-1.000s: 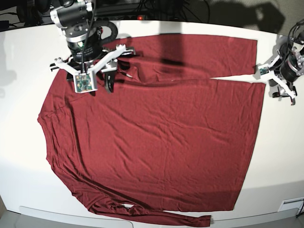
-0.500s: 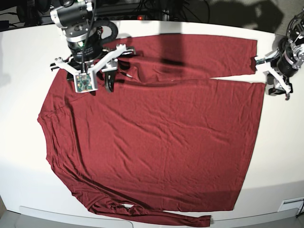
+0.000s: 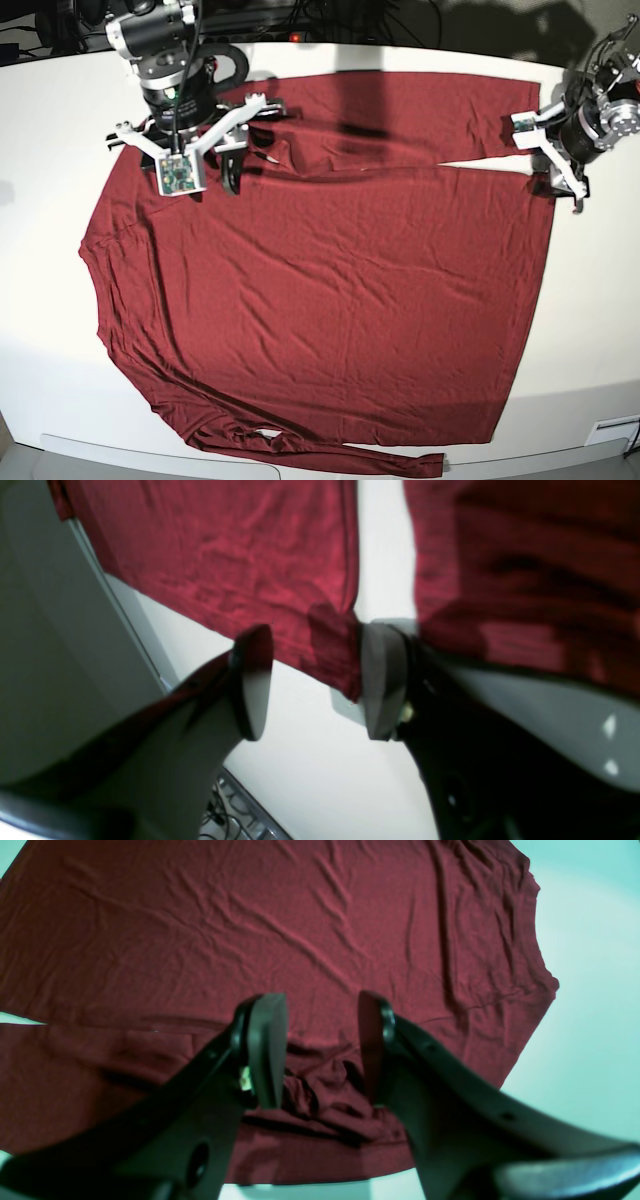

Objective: Fold the T-shirt properly
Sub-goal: 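Lower left gripper and pinch the red shirt where sleeve meets body, then lower right gripper and pinch the shirt at the shoulder near collar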

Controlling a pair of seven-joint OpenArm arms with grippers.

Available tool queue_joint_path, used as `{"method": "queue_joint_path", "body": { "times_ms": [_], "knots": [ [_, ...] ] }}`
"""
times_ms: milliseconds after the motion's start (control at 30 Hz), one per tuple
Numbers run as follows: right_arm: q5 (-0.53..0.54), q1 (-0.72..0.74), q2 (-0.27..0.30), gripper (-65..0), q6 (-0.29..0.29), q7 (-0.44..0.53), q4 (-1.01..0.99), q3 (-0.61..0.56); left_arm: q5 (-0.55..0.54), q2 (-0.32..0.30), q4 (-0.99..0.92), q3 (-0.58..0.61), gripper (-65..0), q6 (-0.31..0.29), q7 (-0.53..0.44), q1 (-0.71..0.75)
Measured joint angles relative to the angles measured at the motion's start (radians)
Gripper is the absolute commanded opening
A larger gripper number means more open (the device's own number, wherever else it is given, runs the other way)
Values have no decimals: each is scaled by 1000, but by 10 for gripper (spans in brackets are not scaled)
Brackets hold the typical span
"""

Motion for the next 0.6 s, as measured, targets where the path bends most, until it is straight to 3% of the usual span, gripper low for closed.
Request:
{"method": "queue_joint_path", "body": {
  "times_ms": [333,433,600],
  "knots": [
    [0,0,0,-404,0,-2,0,0,-3,21,-68,-6,-361,33,-21,-13],
    [0,0,0,-404,0,-2,0,0,-67,25,-57,-8,-361,29,-42,-11],
    [-4,0,0,-404,0,-2,0,0,-98,113,-35,-7,-361,34,-86,-12]
  ]
}}
